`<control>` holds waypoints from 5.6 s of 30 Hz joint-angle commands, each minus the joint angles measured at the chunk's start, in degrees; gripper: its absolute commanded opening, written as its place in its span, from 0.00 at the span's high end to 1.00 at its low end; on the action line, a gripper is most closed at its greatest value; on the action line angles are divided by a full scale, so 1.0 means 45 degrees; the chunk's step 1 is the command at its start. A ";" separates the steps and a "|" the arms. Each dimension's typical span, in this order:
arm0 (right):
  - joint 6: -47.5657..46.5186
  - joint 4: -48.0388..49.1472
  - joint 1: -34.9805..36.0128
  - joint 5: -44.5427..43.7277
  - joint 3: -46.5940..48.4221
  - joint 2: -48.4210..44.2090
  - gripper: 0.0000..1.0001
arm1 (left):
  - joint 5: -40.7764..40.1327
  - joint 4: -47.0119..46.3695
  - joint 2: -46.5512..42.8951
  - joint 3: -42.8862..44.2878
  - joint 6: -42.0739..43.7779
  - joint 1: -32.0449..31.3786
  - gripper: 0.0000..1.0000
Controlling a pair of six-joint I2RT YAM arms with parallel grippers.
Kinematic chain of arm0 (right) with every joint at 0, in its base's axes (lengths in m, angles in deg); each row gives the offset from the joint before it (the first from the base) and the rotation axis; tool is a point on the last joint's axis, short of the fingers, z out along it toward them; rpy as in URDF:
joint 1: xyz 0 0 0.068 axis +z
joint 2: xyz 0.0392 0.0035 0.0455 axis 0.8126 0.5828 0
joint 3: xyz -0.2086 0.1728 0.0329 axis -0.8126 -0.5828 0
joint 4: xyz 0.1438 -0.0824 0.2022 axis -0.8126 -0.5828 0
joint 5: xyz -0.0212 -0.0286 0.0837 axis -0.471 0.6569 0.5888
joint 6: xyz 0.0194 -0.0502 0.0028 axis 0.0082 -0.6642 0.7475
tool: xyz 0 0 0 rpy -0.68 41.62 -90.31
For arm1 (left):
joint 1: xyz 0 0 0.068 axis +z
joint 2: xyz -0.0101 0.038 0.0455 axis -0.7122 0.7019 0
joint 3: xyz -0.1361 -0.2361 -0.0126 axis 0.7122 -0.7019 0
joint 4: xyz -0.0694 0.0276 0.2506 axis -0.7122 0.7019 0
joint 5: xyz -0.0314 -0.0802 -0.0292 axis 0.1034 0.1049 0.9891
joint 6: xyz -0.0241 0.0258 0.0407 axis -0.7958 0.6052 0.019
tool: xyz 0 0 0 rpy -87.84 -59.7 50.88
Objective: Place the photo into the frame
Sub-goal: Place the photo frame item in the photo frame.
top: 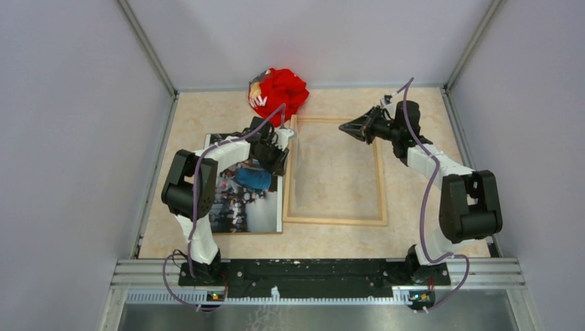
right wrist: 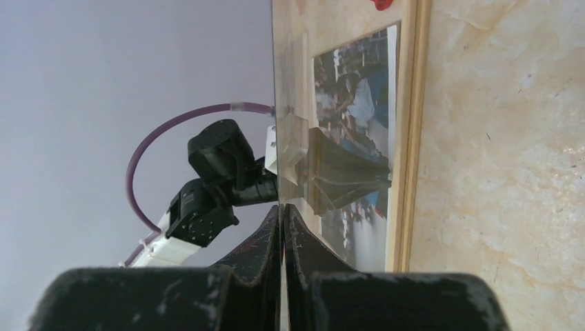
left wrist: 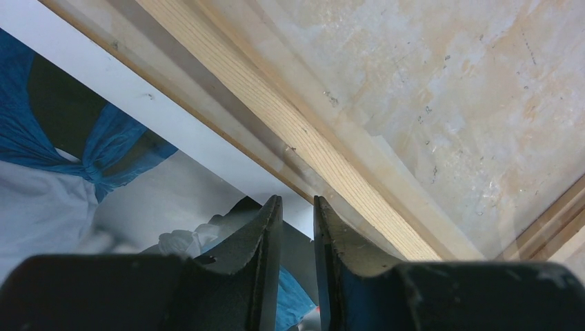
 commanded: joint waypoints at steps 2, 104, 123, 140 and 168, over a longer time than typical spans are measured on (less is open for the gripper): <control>0.0264 0.0742 0.0145 0.0237 0.0228 0.0439 1.00 | 0.0272 -0.0337 -0.0168 -0.0107 -0.0032 0.0007 0.70; -0.4540 -0.3604 -0.0988 -0.2315 -0.0449 0.0624 0.95 | 0.0534 -0.0157 -0.0193 -0.0028 -0.0099 0.0115 0.81; -0.7652 -0.8116 -0.0724 -0.5170 0.1472 0.1006 0.32 | 0.0523 -0.0267 -0.0193 -0.0052 -0.0158 0.0098 0.82; -0.9073 -1.0882 0.0468 -0.8866 0.3634 0.2375 0.30 | 0.0490 -0.0287 -0.0270 -0.0136 -0.0108 0.0124 0.82; -0.9580 -1.1832 0.0882 -0.9915 0.5393 0.3366 0.16 | 0.0429 -0.0191 -0.0392 -0.0078 -0.0042 0.0133 0.82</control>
